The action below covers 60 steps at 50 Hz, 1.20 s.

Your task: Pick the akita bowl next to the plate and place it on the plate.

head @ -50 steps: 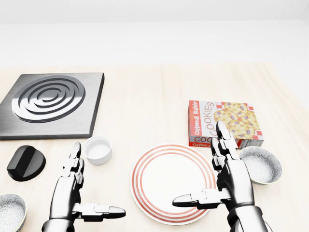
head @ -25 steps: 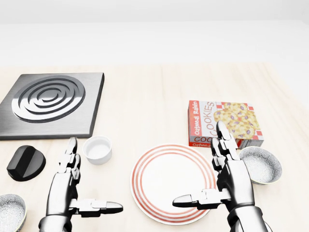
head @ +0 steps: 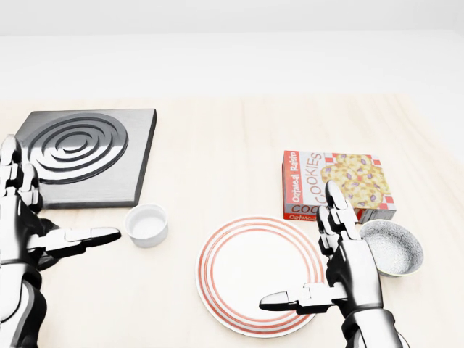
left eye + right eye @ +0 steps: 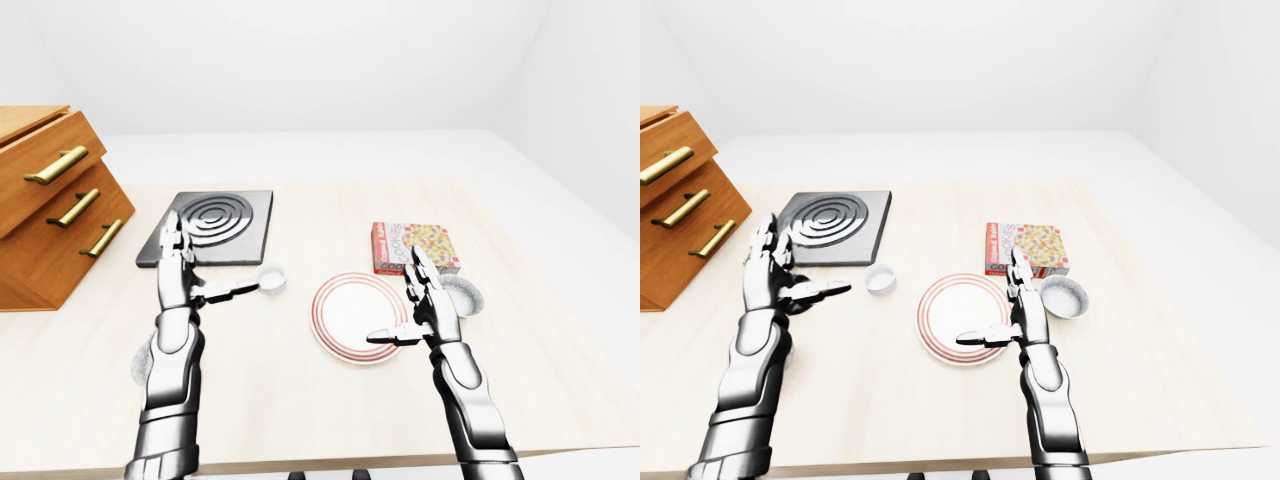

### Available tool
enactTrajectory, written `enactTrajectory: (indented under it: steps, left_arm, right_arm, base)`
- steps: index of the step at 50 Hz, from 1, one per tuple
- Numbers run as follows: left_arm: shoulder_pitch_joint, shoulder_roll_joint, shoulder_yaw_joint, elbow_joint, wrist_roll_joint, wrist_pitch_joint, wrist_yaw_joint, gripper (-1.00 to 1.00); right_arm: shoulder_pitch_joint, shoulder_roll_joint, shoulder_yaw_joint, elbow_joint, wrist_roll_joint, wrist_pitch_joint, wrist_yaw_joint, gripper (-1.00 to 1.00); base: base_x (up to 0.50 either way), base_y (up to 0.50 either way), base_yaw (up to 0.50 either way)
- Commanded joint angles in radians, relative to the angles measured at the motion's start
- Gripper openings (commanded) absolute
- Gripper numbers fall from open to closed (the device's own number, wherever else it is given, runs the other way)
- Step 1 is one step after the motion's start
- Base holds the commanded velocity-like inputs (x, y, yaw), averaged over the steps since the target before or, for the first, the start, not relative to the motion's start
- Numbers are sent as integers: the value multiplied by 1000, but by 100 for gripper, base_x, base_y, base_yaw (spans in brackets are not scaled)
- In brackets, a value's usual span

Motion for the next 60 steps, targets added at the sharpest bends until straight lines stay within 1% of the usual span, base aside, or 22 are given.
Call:
enactTrajectory:
  steps: [1, 5, 8, 14, 16, 19, 22, 26, 27, 31, 32, 33, 36, 39, 41, 42, 43, 44, 48, 55, 58, 60]
  left_arm:
    - [-108, 118, 100, 75, -70, 0, 50, 100]
    - [-136, 162, 126, 120, -87, -24, 66, 100]
    - [-135, 171, 126, 115, -94, -18, 72, 100]
    - [-141, 183, 127, 178, -95, -66, 82, 100]
    - [-139, 184, 126, 164, -95, -52, 87, 100]
    - [-141, 186, 125, 171, -92, -63, 87, 100]
    - [-141, 187, 127, 167, -95, -58, 88, 100]
    - [-144, 189, 128, 182, -100, -69, 88, 100]
    - [-142, 189, 127, 170, -101, -59, 90, 100]
    - [-143, 188, 127, 176, -102, -65, 89, 100]
    - [-134, 188, 128, 143, -104, -40, 92, 100]
    - [-133, 188, 129, 136, -104, -35, 92, 100]
    - [-130, 184, 129, 121, -101, -23, 93, 100]
    - [-132, 182, 130, 127, -101, -26, 90, 100]
    - [-136, 180, 127, 140, -100, -32, 90, 100]
    - [-139, 180, 125, 153, -97, -43, 90, 100]
    - [-144, 179, 122, 185, -93, -69, 87, 100]
    - [-145, 180, 121, 188, -94, -71, 87, 100]
    - [-132, 179, 121, 146, -96, -42, 90, 100]
    - [-134, 177, 121, 160, -92, -52, 88, 100]
    - [-133, 175, 120, 159, -94, -50, 89, 100]
    - [-132, 170, 114, 175, -85, -68, 88, 100]
  right_arm:
    - [-1, 0, 0, 1, -1, -2, 0, 100]
    - [-3, -1, -2, 0, 1, -1, 0, 100]
    - [-2, -1, -2, -2, 0, -1, 0, 100]
    - [2, -1, 0, -6, -4, -8, 0, 100]
    - [0, -2, -2, 0, -4, -13, 1, 100]
    - [0, -2, -2, -4, -4, -11, 1, 100]
    - [0, -2, -3, -8, -4, -8, 1, 100]
    - [-3, -4, -5, 5, -11, -28, -1, 100]
    - [-3, -4, -6, 5, -14, -32, -3, 100]
    - [-4, -6, -10, 2, -26, -41, -12, 100]
    - [-10, -7, -16, 1, -20, -30, -14, 100]
    - [-12, -8, -19, -3, -18, -23, -15, 100]
    - [-14, -10, -29, -26, -9, -4, -20, 100]
    - [13, -5, -38, -109, 12, 60, -31, 100]
    - [30, -6, -51, -178, 17, 60, -47, 100]
    - [34, -6, -63, -203, 29, 60, -54, 100]
    - [31, -14, -98, -233, 39, 60, -72, 100]
    - [31, -14, -101, -236, 39, 60, -72, 100]
    - [-4, -39, -187, -246, 77, 60, -112, 100]
    - [-32, -70, -225, -277, 54, 60, -142, 100]
    - [-33, -89, -208, -279, -55, 60, -136, 100]
    - [-47, -103, -224, -327, -79, 60, -128, 100]
  base:
    - [0, 0, 0]
    - [0, 0, 0]
    - [0, 0, 0]
    - [0, 0, 0]
    - [0, 0, 0]
    - [0, 0, 0]
    - [0, 0, 0]
    - [0, 0, 0]
    - [0, 0, 0]
    - [0, 0, 0]
    - [0, 0, 0]
    - [0, 0, 0]
    - [0, 0, 0]
    - [0, 0, 0]
    - [0, 0, 0]
    - [0, 0, 0]
    - [0, 0, 0]
    - [0, 0, 0]
    - [0, 0, 0]
    - [0, 0, 0]
    - [0, 0, 0]
    - [0, 0, 0]
